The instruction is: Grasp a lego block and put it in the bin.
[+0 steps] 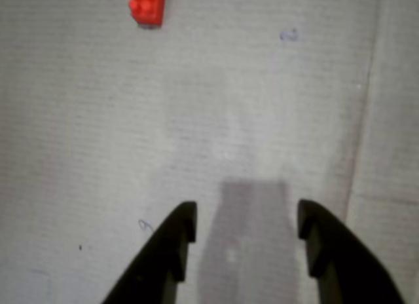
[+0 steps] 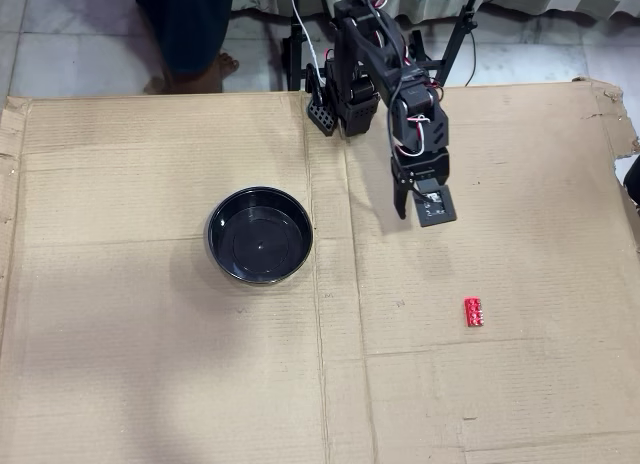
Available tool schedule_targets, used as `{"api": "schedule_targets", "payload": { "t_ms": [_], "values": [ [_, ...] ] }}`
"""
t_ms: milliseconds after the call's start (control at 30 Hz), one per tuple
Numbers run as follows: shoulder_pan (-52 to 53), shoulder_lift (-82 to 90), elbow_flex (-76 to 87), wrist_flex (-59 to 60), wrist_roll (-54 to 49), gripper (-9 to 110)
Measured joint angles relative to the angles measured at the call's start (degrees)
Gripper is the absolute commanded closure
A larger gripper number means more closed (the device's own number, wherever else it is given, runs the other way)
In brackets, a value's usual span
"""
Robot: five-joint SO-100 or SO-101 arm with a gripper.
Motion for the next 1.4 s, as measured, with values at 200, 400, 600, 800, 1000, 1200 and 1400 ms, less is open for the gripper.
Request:
{"api": "schedule_targets", "payload": {
  "t_ms": [200, 400, 600, 800, 1000, 1200, 1400],
  "values": [
    [-2.2, -8.1, -7.1, 0.0, 0.0, 83],
    [-3.0, -16.7, -15.2, 0.0, 0.0, 83],
    [-2.9, -24.9, -24.1, -0.3, 0.0, 83],
    [-3.3, -33.1, -31.9, -0.1, 0.0, 83],
    [-3.3, -39.4, -38.8, -0.1, 0.0, 83],
    [-4.2, -44.8, -45.2, -0.1, 0.0, 83],
    [-5.4, -50.7, -51.3, -0.1, 0.0, 83]
  ]
}}
